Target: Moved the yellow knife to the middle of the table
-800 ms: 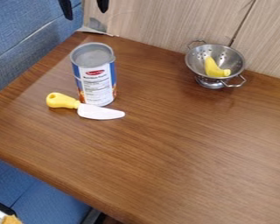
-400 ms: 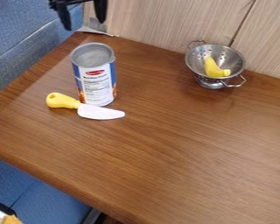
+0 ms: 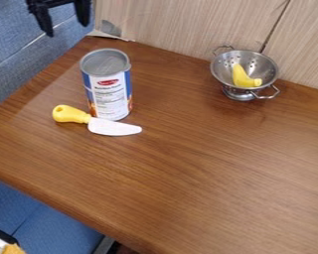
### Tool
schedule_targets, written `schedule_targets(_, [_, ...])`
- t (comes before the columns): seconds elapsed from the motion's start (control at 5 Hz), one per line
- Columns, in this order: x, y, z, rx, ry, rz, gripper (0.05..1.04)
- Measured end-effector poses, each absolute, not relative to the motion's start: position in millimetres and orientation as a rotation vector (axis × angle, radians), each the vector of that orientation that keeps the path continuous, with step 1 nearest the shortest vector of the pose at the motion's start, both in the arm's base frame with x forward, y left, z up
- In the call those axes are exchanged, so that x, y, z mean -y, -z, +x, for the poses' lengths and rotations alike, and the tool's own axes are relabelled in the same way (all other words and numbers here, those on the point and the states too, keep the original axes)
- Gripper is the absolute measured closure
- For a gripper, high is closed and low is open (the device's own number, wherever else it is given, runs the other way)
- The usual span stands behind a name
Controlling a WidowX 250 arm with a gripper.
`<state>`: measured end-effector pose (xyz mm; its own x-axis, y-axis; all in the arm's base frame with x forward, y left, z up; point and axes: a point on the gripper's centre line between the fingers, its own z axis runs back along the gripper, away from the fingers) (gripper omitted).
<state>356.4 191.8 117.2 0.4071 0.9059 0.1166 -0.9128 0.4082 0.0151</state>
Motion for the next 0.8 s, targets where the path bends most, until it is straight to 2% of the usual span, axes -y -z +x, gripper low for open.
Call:
schedule_targets(0.2, [-205.3,-97.7,334.2,0.046,-1.224,0.118,0.083])
schedule_targets(0.4, [-196.2,-94.5,305.6,0.049,-1.286,0.142,0.083])
schedule_targets(0.8, [-181.2,-87.6,276.1,0.056,-1.334,0.144,0.083])
